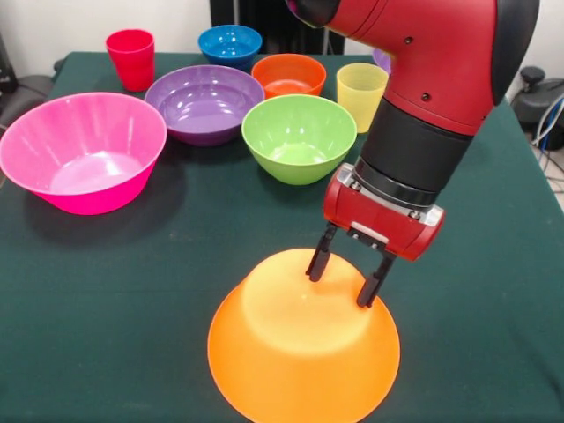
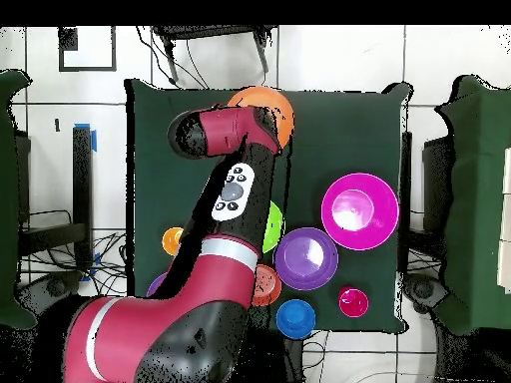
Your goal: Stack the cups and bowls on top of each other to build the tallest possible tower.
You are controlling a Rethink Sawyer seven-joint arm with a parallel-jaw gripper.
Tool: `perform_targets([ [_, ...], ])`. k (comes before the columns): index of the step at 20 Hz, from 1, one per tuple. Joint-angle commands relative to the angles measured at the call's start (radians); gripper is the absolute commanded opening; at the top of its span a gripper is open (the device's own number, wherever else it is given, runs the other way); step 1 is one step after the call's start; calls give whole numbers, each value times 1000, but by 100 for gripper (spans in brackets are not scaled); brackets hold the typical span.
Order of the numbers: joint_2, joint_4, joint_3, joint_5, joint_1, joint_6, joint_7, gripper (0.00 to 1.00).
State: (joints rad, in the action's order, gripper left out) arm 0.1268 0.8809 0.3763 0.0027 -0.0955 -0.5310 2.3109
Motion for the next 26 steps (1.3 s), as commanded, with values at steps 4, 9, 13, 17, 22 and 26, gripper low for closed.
perform_targets([
  [4,-73,75,-45,-34,17,-94,35,100],
  [9,-27,117,-90,-32,37,-80,-23,100],
  [13,35,188,-181,-16,84,-64,-102,100],
  [17,113,280,-303,-12,146,-10,-173,100],
  [22,189,386,-446,-45,244,62,-245,100],
  [26,248,449,-483,-84,283,57,-251,100],
])
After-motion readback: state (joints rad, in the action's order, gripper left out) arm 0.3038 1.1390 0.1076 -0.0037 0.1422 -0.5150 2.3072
